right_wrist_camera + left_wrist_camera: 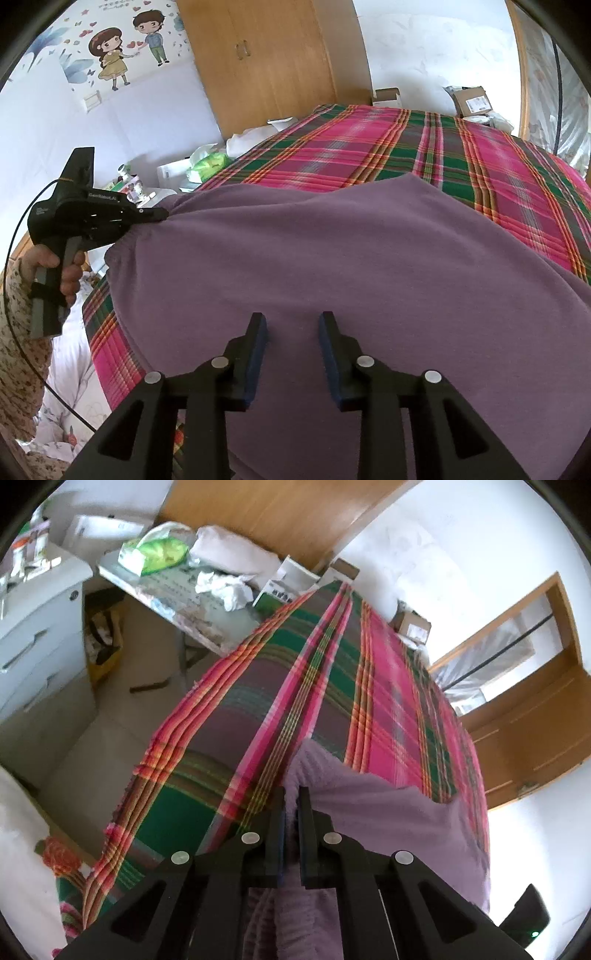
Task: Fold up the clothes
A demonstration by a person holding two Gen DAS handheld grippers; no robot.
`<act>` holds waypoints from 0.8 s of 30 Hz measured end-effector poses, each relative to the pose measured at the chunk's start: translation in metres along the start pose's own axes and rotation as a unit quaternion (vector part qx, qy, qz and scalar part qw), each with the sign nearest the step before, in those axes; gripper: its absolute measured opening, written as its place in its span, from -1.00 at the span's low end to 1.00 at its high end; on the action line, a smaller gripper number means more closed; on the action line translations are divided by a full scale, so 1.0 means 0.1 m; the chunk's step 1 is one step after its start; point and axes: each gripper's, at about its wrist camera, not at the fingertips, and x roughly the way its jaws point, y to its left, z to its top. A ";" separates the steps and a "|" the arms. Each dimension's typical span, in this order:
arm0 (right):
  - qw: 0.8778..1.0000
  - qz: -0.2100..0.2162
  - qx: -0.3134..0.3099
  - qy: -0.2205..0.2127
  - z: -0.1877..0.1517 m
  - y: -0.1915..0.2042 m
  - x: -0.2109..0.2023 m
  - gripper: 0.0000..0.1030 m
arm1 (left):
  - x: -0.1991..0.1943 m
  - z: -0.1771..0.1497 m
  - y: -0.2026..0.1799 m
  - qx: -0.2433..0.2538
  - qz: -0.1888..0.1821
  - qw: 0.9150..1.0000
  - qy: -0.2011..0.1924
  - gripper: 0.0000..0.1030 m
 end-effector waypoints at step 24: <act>0.984 0.065 -0.167 0.025 -0.08 0.95 0.18 -0.30 | -0.52 -0.38 0.29 -0.063 0.015 0.998 -0.003 -0.58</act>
